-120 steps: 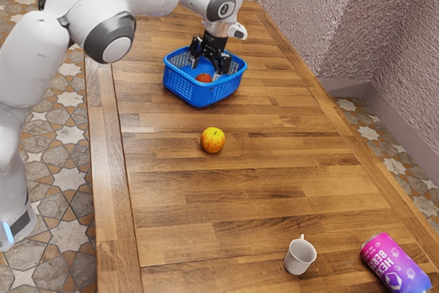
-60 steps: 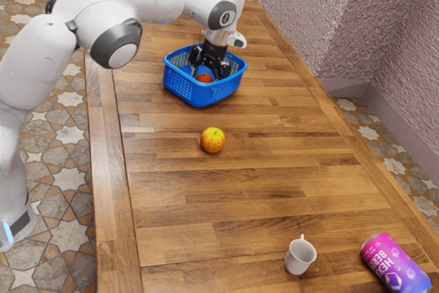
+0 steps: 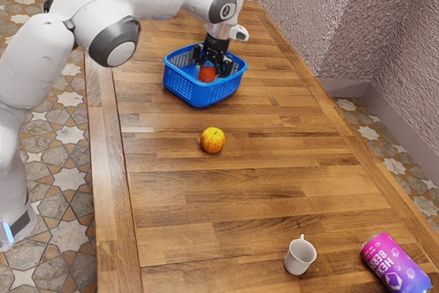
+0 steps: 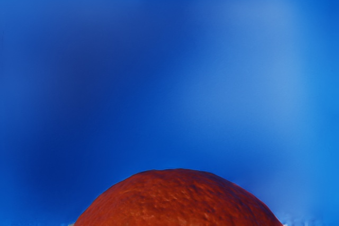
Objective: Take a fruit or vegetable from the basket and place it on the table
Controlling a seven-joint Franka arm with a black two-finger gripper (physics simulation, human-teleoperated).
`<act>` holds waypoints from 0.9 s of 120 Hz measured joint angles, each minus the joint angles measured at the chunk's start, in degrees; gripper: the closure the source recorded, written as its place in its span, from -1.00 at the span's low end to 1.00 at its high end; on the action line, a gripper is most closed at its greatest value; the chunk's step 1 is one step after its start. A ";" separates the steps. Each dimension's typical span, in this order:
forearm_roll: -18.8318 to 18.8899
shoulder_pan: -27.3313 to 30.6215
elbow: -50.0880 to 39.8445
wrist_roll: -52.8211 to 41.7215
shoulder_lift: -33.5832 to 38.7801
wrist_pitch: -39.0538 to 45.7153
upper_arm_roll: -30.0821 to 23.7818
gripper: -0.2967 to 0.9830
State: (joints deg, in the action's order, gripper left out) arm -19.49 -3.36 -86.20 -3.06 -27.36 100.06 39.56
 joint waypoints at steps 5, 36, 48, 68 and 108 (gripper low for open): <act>0.10 -0.18 0.58 -0.07 0.82 -0.12 0.13 -0.04; 1.38 -3.49 4.82 -0.37 6.73 -1.80 0.20 -0.04; 1.64 -8.31 7.75 -0.45 7.08 -2.97 -0.05 -0.05; 1.68 -13.25 8.92 -0.51 4.69 -3.58 -3.01 -0.04; 1.48 -13.62 10.32 -0.54 1.66 -3.41 -7.12 -0.32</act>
State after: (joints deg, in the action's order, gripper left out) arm -18.01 -16.98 -75.88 -3.60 -25.70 96.64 32.44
